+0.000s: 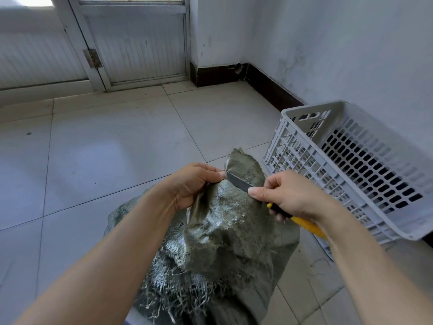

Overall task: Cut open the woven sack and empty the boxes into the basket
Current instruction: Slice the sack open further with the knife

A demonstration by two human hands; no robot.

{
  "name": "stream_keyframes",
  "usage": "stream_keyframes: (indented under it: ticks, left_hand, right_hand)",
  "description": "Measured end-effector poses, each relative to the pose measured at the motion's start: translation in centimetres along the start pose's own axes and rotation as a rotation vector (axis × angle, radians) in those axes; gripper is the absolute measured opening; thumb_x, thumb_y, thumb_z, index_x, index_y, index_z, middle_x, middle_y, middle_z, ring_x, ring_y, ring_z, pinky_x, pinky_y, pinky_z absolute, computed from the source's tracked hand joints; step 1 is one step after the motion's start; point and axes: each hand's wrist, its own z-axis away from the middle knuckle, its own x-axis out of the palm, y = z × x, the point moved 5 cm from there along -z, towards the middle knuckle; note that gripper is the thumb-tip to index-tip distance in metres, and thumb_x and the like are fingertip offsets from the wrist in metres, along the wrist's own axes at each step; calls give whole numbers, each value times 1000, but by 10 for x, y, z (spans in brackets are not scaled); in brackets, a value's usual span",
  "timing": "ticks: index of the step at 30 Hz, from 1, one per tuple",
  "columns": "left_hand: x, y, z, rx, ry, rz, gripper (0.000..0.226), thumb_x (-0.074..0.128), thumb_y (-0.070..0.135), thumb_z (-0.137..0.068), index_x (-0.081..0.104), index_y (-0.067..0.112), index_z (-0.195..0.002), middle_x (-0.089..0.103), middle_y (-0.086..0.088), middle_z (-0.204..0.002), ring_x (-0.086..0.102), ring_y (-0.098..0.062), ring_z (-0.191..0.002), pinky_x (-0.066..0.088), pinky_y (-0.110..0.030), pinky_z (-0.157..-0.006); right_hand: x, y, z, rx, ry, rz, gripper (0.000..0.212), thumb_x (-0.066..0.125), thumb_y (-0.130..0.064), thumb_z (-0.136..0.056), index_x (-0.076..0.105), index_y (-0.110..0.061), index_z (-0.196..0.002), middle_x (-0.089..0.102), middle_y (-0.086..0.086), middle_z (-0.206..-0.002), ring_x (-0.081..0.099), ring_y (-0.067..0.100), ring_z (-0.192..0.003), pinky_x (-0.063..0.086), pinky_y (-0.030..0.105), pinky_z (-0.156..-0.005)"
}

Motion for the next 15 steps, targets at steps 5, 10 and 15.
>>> stream_keyframes:
  ticks: [5, 10, 15]
  left_hand:
    - [-7, 1, -3, 19, 124, -75, 11, 60, 8, -85, 60, 2, -75, 46, -1, -44, 40, -10, -40, 34, -16, -41]
    - [-9, 0, -5, 16, 155, -10, 15, 62, 12, -86, 59, 0, -78, 44, -5, -54, 44, -12, -39, 39, -22, -42]
    - [-2, -3, -6, 30, 158, -8, 22, 57, 14, -90, 63, -7, -93, 53, -9, -64, 46, -17, -53, 41, -28, -51]
  right_hand:
    - [-6, -11, 0, -71, 210, 271, 40, 69, -47, -80, 52, -13, -65, 62, 7, -62, 61, 26, -56, 51, 38, -58]
    - [12, 3, -3, 113, 61, -344, 36, 70, -32, -83, 51, -7, -66, 50, 8, -48, 44, 12, -31, 37, 18, -36]
    - [18, 7, -9, 77, 281, -234, 46, 67, -38, -85, 48, -10, -54, 56, 18, -53, 47, 20, -36, 41, 24, -45]
